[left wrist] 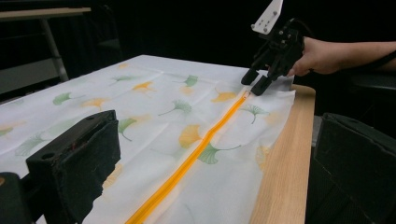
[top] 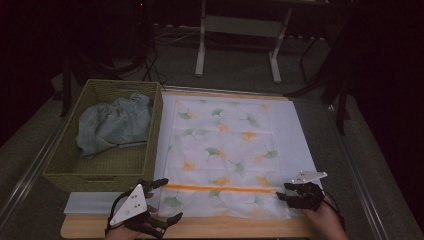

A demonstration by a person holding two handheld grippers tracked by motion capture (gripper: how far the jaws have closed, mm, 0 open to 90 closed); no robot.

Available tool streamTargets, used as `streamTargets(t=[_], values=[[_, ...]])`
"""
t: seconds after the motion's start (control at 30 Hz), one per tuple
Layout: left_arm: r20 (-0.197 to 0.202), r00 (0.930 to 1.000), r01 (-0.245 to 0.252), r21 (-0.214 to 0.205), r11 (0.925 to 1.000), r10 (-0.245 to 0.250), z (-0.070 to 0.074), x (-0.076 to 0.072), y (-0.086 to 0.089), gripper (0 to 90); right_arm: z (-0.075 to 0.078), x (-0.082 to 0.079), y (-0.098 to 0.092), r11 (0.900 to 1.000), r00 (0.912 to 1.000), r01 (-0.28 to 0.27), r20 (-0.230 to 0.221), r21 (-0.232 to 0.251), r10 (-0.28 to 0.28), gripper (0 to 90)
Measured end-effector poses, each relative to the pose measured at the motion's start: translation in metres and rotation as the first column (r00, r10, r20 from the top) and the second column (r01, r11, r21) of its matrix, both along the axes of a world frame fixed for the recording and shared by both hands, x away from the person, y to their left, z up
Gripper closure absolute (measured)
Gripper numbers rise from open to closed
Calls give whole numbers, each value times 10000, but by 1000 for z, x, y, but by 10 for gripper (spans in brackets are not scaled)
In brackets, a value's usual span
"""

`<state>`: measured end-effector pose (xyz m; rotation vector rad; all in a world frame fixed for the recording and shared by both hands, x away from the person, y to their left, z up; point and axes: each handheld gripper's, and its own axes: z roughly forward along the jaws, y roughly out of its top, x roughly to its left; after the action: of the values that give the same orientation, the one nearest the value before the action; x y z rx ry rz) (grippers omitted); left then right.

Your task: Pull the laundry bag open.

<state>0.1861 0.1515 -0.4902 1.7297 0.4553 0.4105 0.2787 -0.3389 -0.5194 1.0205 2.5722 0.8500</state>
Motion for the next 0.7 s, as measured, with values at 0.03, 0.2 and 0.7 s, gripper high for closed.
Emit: streamTargets(t=[0.03, 0.2, 0.7], values=[[0, 10000, 0, 0, 10000, 0, 0, 0, 0, 13, 0, 0, 1, 9999, 10000, 86, 7, -53, -86, 542], [-44, 9998, 207, 205, 9996, -206, -1, 4, -10, 13, 3, -2, 9, 9997, 9999, 68, -125, -229, -70, 744], [-195, 9987, 476, 153, 9988, -473, 6, 25, -40, 13, 36, 12, 10, 9837, 9986, 515, -238, 1721, -481, 838]])
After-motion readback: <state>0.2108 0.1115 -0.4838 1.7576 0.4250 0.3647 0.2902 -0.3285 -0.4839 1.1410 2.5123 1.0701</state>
